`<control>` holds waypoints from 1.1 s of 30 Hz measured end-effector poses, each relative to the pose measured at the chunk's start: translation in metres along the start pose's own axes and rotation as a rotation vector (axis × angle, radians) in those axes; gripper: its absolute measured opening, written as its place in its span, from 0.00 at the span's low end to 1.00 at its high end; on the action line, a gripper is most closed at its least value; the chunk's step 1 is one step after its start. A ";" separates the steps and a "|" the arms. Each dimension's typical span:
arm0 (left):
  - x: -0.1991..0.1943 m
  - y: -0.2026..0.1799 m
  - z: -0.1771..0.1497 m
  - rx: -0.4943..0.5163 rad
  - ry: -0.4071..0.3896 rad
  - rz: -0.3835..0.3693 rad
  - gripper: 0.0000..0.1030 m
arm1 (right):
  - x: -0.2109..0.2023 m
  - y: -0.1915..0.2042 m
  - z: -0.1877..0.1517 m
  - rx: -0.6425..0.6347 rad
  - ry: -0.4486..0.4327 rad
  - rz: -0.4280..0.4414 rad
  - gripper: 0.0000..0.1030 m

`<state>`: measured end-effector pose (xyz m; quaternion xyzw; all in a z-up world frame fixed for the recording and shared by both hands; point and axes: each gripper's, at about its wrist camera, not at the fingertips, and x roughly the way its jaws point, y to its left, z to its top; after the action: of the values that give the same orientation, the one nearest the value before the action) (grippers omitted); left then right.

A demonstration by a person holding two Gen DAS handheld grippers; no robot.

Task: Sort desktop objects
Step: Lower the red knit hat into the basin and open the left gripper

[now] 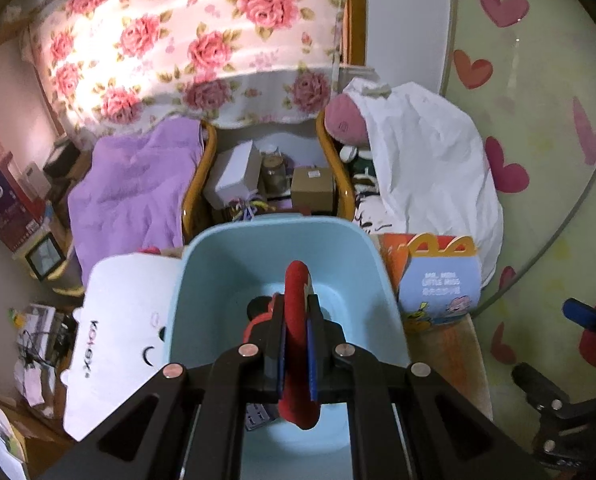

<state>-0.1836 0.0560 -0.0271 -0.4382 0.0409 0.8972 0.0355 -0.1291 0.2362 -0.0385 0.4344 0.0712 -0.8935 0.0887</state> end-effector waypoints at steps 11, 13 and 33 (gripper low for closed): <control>0.068 0.003 -0.011 -0.017 0.118 -0.016 0.07 | 0.025 -0.003 -0.012 0.029 0.054 -0.011 0.88; 0.076 0.002 -0.014 -0.017 0.136 -0.026 0.07 | 0.030 -0.005 -0.014 0.032 0.064 -0.014 0.88; 0.154 -0.025 -0.040 0.027 0.410 -0.152 0.07 | 0.047 -0.024 -0.025 0.091 0.107 -0.046 0.88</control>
<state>-0.2444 0.0805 -0.1736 -0.6129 0.0262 0.7834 0.0998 -0.1432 0.2602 -0.0897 0.4833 0.0452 -0.8732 0.0446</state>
